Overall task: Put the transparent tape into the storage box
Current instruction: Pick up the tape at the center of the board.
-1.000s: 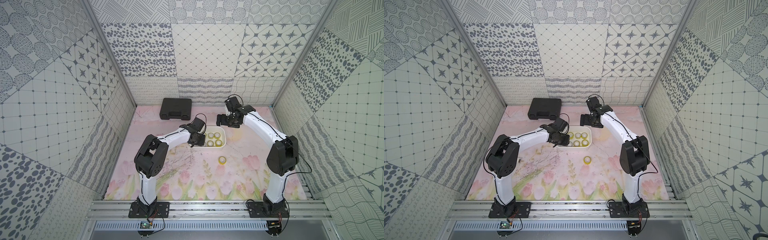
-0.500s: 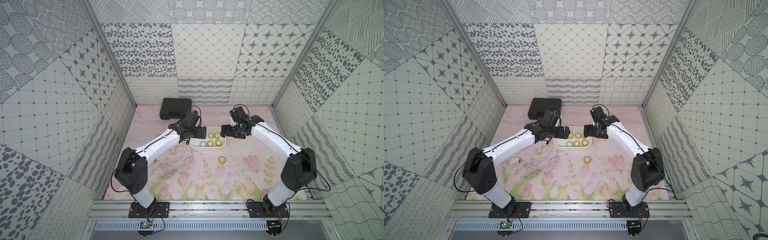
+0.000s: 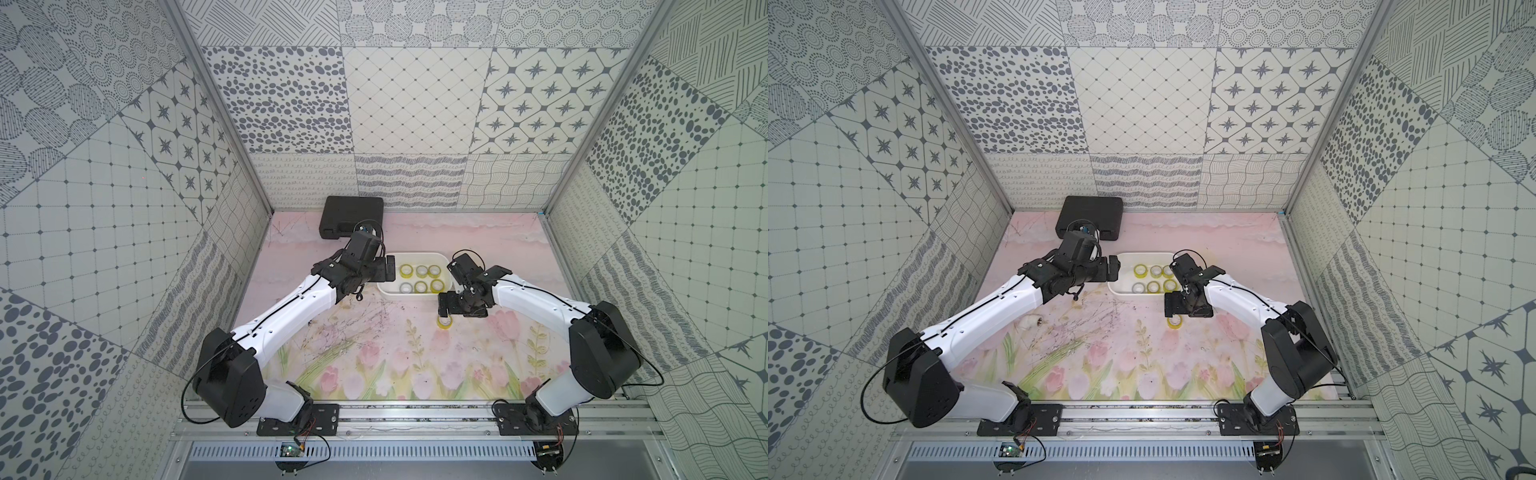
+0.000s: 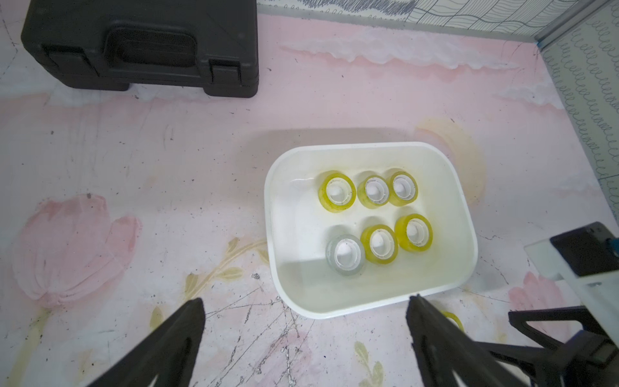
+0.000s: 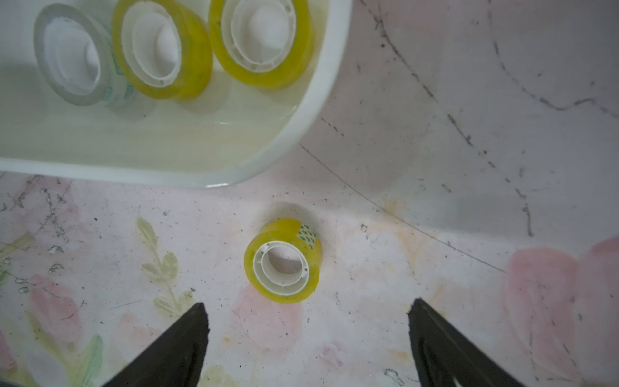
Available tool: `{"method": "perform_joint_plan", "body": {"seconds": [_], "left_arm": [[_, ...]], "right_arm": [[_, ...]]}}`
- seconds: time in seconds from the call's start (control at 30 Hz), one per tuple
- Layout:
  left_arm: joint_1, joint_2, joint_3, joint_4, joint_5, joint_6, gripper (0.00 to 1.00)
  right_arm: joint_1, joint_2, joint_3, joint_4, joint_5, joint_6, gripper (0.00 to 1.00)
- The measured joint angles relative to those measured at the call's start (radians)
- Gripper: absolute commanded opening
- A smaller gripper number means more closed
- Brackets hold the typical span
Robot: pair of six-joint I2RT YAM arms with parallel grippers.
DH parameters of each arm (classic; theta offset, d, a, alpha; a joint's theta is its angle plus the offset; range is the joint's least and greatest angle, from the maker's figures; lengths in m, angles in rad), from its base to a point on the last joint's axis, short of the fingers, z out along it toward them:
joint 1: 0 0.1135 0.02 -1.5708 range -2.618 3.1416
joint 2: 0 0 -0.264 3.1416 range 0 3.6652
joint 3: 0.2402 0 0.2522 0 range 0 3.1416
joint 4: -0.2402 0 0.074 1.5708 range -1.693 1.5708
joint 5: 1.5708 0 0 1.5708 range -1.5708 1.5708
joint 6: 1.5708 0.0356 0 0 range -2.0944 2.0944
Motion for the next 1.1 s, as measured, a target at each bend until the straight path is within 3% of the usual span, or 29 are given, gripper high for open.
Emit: {"method": "perform_joint_plan", "body": {"seconds": [0.1,1.0,1.1], "left_arm": [[0.001,-0.014,-0.020,-0.010,-0.011,-0.011,0.99],[0.049,-0.056,-0.086,-0.021,-0.010,-0.034,0.99],[0.051,-0.056,-0.089,-0.021,-0.008,-0.037,0.99]], "right_arm": [[0.003,0.000,-0.025,0.046,0.013,0.017,0.78],[0.056,0.040,-0.130,0.196,0.057,0.085,0.54],[0.056,0.039,-0.137,0.198,0.060,0.091,0.42]]}}
